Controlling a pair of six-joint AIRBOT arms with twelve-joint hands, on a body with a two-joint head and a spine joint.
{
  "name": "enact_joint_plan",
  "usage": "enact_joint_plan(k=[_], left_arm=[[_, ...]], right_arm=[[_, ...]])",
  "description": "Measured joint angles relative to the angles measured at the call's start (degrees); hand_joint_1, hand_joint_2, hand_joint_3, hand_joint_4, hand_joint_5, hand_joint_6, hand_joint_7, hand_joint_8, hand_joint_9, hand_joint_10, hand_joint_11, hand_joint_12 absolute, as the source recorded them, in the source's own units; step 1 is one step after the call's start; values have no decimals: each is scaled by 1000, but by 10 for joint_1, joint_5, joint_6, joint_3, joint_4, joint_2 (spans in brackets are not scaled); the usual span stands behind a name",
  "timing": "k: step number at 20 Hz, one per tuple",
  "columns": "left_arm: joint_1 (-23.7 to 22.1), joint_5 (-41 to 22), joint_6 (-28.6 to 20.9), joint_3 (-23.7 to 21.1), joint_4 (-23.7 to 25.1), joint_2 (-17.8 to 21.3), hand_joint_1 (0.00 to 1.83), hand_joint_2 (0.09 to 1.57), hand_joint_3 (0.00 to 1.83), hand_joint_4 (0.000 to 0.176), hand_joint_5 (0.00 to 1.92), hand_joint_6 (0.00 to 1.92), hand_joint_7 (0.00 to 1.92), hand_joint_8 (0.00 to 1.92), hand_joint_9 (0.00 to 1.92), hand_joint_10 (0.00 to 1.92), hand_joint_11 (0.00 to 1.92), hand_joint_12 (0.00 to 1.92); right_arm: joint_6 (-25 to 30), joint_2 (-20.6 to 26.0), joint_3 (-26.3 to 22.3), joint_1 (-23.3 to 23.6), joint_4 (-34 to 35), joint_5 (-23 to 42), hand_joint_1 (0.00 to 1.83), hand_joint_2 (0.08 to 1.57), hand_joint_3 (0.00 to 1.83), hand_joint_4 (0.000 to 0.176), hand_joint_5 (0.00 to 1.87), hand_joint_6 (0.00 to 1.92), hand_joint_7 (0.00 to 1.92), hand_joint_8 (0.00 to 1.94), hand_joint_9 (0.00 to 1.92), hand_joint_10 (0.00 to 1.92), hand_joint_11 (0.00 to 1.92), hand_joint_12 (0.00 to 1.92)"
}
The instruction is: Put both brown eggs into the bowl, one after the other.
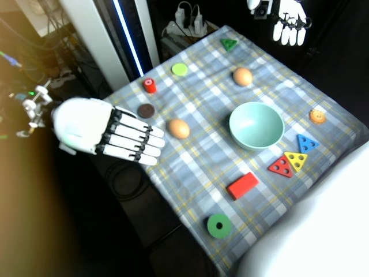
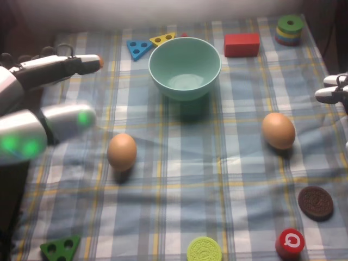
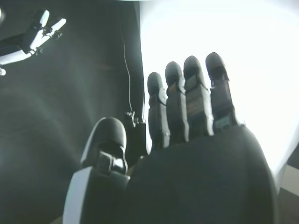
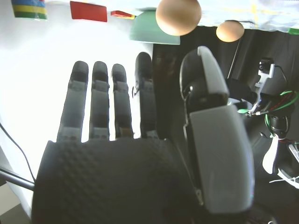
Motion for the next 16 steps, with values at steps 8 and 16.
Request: enact_joint_plan(k=[8, 16], left_arm=[[-61, 136, 241, 4, -52, -39, 733, 923, 2, 176, 388, 3, 299, 3, 332, 1, 0, 749], [-97, 193, 338, 24, -76, -76, 797, 919, 0, 176, 358, 0, 403, 3, 356, 2, 0, 711]], right_arm=[[0, 10, -2, 8, -11, 40, 537, 1324, 0, 30, 457, 0, 478, 1, 411, 2, 155, 515], [0, 11, -7, 9, -23, 47, 777, 1292, 0, 0, 557, 6, 504, 6, 487, 5, 125, 711]])
